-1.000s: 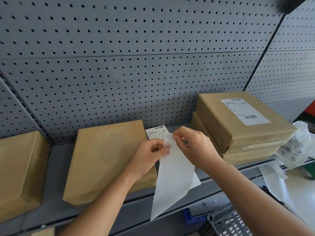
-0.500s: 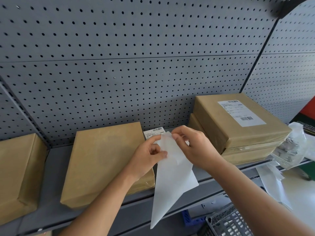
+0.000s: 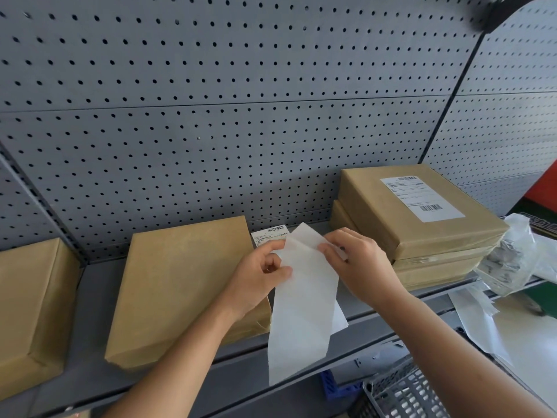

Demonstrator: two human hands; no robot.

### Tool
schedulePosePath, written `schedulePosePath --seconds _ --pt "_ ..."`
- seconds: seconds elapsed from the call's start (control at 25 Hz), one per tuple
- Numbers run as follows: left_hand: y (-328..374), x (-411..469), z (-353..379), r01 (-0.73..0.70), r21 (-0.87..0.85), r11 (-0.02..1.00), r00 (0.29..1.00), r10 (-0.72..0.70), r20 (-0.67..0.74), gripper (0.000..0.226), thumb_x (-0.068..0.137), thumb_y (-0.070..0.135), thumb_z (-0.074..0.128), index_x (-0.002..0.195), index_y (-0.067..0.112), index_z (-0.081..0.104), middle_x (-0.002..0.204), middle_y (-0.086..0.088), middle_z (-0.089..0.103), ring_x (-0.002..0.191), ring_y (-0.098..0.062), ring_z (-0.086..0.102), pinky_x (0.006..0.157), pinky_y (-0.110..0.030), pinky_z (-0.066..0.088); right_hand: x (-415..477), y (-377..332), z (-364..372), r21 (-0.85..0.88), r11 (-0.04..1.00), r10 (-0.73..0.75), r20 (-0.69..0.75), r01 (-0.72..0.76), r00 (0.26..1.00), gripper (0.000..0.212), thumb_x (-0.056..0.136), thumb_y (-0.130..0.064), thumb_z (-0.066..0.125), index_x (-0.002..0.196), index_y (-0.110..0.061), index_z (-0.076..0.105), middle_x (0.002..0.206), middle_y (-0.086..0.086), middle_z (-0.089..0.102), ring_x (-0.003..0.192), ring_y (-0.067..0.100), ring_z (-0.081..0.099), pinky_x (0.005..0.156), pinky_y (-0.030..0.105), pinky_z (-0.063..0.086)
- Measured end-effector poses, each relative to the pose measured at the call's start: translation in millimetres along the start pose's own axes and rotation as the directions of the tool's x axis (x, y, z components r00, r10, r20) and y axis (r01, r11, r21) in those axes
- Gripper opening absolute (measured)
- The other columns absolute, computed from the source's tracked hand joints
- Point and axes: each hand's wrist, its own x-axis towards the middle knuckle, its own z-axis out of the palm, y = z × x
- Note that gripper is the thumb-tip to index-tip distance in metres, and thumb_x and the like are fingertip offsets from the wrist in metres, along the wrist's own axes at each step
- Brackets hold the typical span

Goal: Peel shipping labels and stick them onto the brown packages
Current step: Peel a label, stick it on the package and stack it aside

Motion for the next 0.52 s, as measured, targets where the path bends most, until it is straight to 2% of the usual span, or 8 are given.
schedulePosePath --seconds 0.08,0.2,0.24,0.36,0.52 --pt "-1.9 0.0 1.1 -0.016 0.052 0.999 0.999 0.013 0.040 0.040 0.086 0.020 0.073 0.125 0.021 0.063 0.077 -0.011 0.051 0.078 -0.019 0.051 0.082 -0.035 0.043 6.0 -2.9 -5.6 0.004 1.000 0.017 -0.045 -0.016 0.999 0.009 0.095 -0.030 0.060 0.095 -0.026 0.068 0.095 -0.016 0.067 0.075 0.014 0.058 0.069 0.039 0.053" --pt "-3.1 -0.3 2.6 -0.057 0.166 0.984 0.995 0.042 0.091 0.033 0.082 0.028 0.070 0.110 0.011 0.068 0.090 -0.029 0.061 0.078 -0.021 0.053 0.079 -0.040 0.045 14.9 -7.7 -13.7 0.028 0.999 0.030 -0.115 -0.027 0.993 0.009 0.096 -0.028 0.060 0.096 -0.026 0.069 0.095 -0.015 0.068 0.071 0.009 0.053 0.070 0.036 0.052" --pt "-2.6 -1.4 3.8 -0.067 0.204 0.977 0.994 0.048 0.098 0.027 0.083 0.027 0.070 0.105 0.012 0.070 0.094 -0.027 0.065 0.078 -0.022 0.057 0.080 -0.041 0.048 17.5 -9.4 -16.6 0.032 0.999 0.035 -0.132 -0.031 0.991 0.009 0.096 -0.029 0.060 0.097 -0.026 0.069 0.095 -0.015 0.068 0.071 0.009 0.053 0.070 0.036 0.052" --pt "-0.9 -4.8 7.9 -0.064 0.304 0.951 0.993 0.030 0.115 0.015 0.086 0.024 0.071 0.100 0.024 0.075 0.095 -0.007 0.075 0.083 -0.020 0.067 0.087 -0.045 0.055 24.3 -14.2 -23.8 0.065 0.998 0.014 -0.159 -0.003 0.987 0.010 0.097 -0.028 0.060 0.099 -0.025 0.069 0.099 -0.016 0.069 0.079 0.012 0.059 0.073 0.039 0.054" --pt "5.4 -6.9 9.2 -0.030 0.347 0.937 0.984 -0.032 0.172 0.025 0.090 0.030 0.071 0.114 0.028 0.074 0.111 0.015 0.076 0.105 -0.006 0.070 0.098 -0.038 0.056 26.5 -20.2 -29.8 0.037 0.999 -0.031 -0.164 0.038 0.986 0.011 0.097 -0.028 0.059 0.100 -0.025 0.069 0.099 -0.017 0.068 0.081 0.010 0.059 0.072 0.040 0.055"
